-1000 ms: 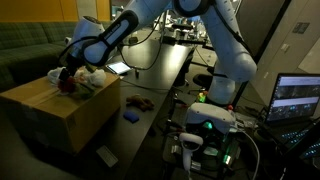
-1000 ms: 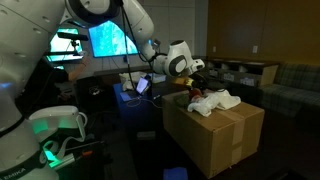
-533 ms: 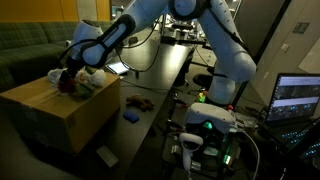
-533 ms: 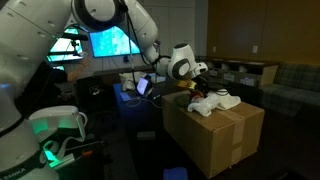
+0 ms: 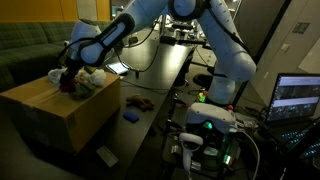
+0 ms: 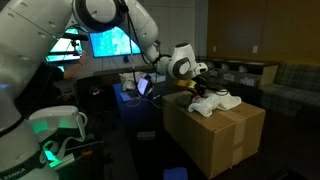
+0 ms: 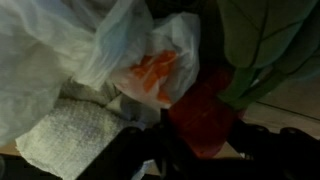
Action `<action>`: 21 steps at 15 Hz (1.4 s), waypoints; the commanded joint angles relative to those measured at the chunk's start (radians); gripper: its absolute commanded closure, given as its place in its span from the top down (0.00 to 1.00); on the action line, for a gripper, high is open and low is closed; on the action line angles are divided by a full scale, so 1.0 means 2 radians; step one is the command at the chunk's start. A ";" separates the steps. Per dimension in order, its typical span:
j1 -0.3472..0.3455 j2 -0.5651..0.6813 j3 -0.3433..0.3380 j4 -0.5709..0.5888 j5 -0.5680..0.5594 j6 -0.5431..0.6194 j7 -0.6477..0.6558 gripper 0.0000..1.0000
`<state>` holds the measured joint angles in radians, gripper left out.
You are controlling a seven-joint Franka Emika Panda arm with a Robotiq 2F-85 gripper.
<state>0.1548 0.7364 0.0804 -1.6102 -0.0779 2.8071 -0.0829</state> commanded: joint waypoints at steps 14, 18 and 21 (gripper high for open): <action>0.037 -0.126 -0.017 -0.123 -0.022 -0.050 0.032 0.04; 0.037 -0.185 -0.009 -0.192 -0.028 -0.086 0.034 0.04; 0.034 -0.225 -0.004 -0.247 -0.031 -0.104 0.035 0.04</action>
<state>0.2242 0.4017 0.0665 -1.9715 -0.1075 2.6269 -0.0420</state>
